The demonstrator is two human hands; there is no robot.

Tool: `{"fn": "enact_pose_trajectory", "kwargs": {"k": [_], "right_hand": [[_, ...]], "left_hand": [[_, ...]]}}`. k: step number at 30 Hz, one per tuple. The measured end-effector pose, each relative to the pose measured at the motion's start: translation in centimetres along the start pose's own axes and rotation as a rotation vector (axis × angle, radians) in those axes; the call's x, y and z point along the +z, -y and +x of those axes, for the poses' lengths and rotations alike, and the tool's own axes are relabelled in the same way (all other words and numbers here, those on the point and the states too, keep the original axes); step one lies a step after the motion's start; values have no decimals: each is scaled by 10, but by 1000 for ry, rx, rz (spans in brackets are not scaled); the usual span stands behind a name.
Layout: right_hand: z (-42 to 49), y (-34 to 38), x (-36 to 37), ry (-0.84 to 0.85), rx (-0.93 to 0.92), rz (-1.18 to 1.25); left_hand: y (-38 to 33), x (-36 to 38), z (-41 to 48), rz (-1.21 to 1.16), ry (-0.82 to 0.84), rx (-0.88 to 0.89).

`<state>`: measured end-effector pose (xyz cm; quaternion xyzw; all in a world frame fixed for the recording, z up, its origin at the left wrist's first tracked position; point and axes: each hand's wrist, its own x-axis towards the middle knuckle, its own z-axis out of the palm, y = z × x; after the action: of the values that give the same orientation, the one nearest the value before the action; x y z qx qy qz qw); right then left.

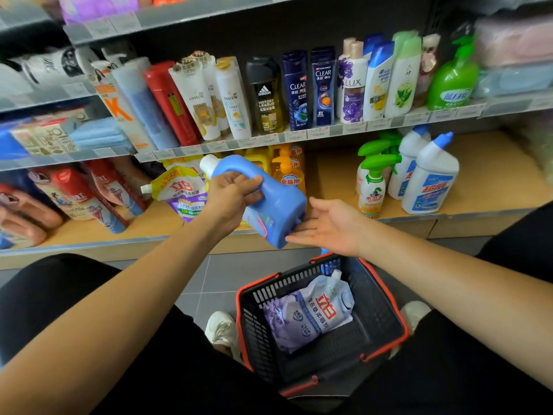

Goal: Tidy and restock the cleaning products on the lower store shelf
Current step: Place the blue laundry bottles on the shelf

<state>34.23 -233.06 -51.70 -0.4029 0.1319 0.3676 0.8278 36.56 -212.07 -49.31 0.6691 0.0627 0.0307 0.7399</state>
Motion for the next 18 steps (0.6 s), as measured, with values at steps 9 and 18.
{"fn": "enact_pose_trajectory", "kwargs": {"k": [9,18], "right_hand": [[-21,12,-8,20,-115,-172],[-5,12,-16,-205,-733,-1062]], "left_hand": [[11,-1,6,75,-9,10],[13,5,-7,226,85,66]]}}
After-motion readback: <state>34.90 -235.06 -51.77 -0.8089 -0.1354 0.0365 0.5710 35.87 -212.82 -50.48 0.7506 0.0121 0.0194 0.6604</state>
